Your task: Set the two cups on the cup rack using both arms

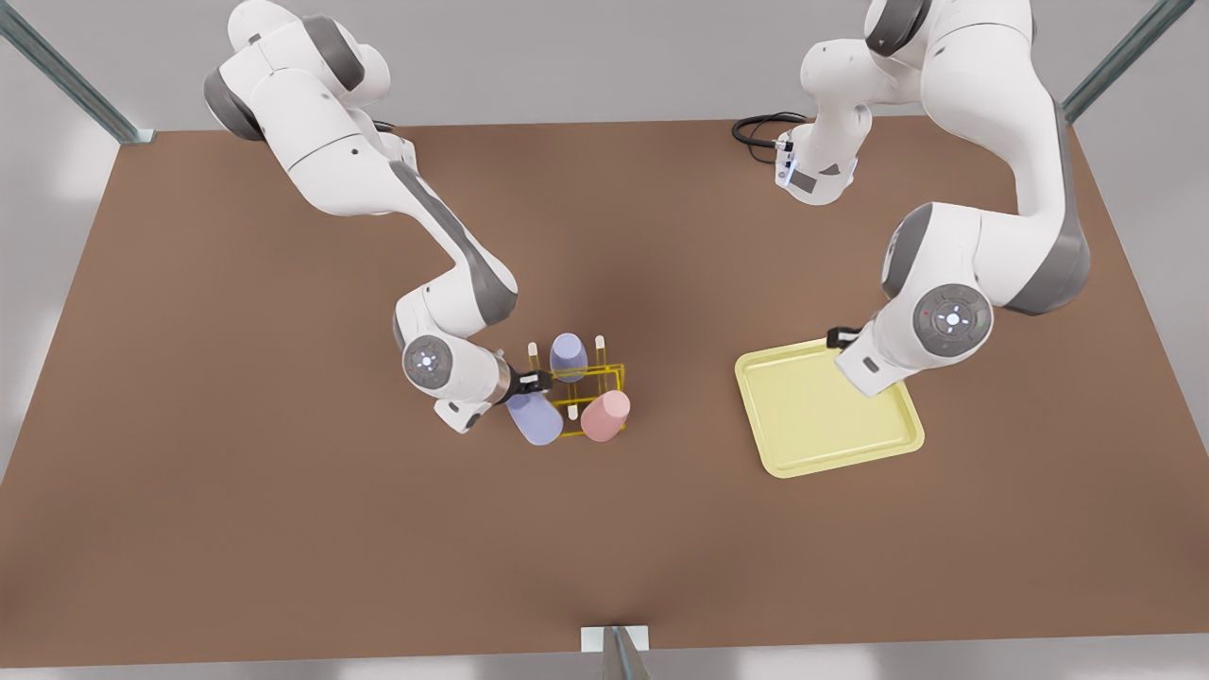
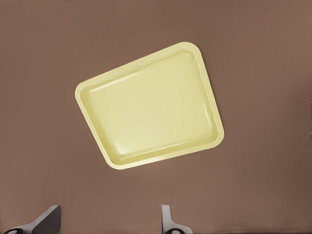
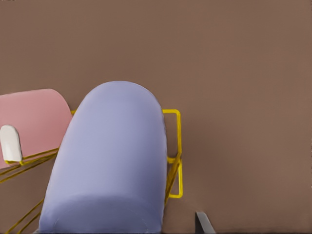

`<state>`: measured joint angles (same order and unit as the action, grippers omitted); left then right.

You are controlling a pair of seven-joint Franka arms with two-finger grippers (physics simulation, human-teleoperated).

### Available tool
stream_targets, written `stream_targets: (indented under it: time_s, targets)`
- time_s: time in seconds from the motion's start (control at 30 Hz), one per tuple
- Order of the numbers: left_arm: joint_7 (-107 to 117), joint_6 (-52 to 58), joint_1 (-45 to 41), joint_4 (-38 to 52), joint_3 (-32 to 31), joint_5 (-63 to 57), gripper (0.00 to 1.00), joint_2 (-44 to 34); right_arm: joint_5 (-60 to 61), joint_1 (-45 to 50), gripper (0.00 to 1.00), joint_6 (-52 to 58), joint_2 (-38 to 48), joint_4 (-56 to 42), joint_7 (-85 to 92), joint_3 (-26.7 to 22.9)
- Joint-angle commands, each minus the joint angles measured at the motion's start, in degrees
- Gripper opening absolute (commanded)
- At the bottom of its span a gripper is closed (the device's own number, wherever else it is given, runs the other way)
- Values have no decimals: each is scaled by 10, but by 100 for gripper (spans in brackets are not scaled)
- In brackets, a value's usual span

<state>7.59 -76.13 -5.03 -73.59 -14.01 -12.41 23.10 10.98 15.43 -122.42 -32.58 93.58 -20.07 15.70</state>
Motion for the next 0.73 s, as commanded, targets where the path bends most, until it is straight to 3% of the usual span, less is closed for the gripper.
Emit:
stream_targets:
  time_s: [0.0, 0.23, 0.27, 0.4, 0.47, 0.6, 0.7]
  targets:
    - [-172, 5, 0, 0, -6, -1, 100, -1, -4, 0, 100, 29, 1, -4, -110, 1]
    - [-172, 5, -1, 0, -7, 0, 100, -1, -6, -12, 100, 21, -2, -97, -102, -4]
    - [-172, 5, -1, 0, -7, 0, 100, -1, -55, -14, 100, 26, 2, -116, -86, -5]
    - [-168, 5, -1, 0, -7, 0, 100, -1, -164, -156, 100, 126, 8, -115, 74, -18]
    - [-163, 6, -1, 0, -11, 0, 100, -1, -156, -218, 100, 209, 80, -134, 189, -23]
    - [-163, 5, -1, -1, -11, 0, 100, -1, -155, -215, 100, 351, 229, -104, 193, -23]
    - [-163, 6, 1, -2, -11, 12, 100, 0, -152, -216, 100, 385, 255, -104, 193, -23]
